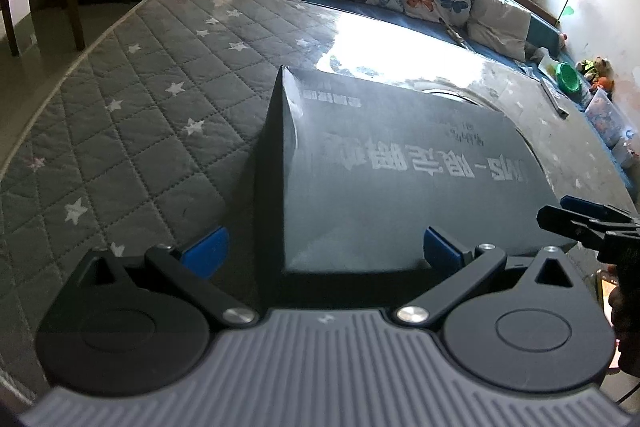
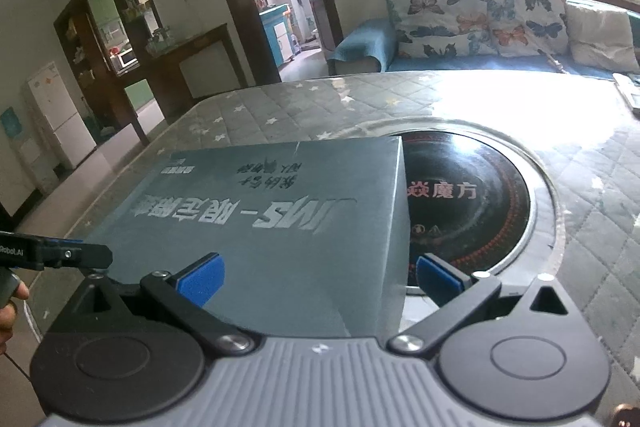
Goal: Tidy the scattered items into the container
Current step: 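Press the lid down onto the box with both grippers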
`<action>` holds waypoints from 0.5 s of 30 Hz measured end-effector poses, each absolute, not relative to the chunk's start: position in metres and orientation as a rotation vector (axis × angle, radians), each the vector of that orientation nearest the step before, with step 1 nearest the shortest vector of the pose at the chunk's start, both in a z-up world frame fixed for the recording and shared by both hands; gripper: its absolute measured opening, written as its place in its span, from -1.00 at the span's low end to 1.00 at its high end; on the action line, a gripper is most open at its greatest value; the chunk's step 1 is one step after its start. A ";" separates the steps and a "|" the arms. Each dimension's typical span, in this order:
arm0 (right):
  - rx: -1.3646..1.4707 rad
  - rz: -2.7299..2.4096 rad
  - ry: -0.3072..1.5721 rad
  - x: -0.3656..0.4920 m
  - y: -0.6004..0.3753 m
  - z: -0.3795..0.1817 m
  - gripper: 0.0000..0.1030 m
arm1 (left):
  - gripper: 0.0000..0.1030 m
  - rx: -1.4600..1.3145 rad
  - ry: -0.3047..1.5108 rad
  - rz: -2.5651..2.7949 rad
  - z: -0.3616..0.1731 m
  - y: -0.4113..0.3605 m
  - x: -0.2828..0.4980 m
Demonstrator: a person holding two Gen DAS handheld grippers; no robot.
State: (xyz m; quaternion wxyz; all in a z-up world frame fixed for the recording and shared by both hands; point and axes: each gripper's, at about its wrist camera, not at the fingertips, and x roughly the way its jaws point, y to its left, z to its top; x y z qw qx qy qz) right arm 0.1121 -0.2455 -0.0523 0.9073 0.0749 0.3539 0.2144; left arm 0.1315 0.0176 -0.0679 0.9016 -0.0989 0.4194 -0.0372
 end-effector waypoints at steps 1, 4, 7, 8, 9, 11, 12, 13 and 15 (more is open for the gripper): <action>0.153 0.439 0.729 0.110 -0.246 -0.052 1.00 | 1.00 -0.202 0.866 -0.073 -0.068 0.017 0.129; 0.150 0.430 0.725 0.104 -0.246 -0.051 1.00 | 1.00 -0.190 0.858 -0.058 -0.066 0.014 0.121; 0.145 0.424 0.719 0.096 -0.245 -0.050 1.00 | 1.00 -0.189 0.853 -0.061 -0.065 0.011 0.114; 0.143 0.424 0.718 0.093 -0.245 -0.050 1.00 | 1.00 -0.189 0.851 -0.062 -0.065 0.010 0.111; 0.141 0.424 0.717 0.091 -0.244 -0.050 1.00 | 1.00 -0.189 0.849 -0.063 -0.065 0.009 0.109; 0.140 0.424 0.713 0.086 -0.243 -0.050 1.00 | 1.00 -0.189 0.845 -0.065 -0.064 0.008 0.104; 0.141 0.424 0.712 0.083 -0.243 -0.050 1.00 | 1.00 -0.188 0.843 -0.066 -0.064 0.007 0.102; 0.143 0.425 0.711 0.080 -0.242 -0.051 1.00 | 1.00 -0.188 0.842 -0.067 -0.064 0.006 0.100; 0.144 0.428 0.712 0.076 -0.242 -0.052 1.00 | 1.00 -0.185 0.840 -0.070 -0.064 0.004 0.095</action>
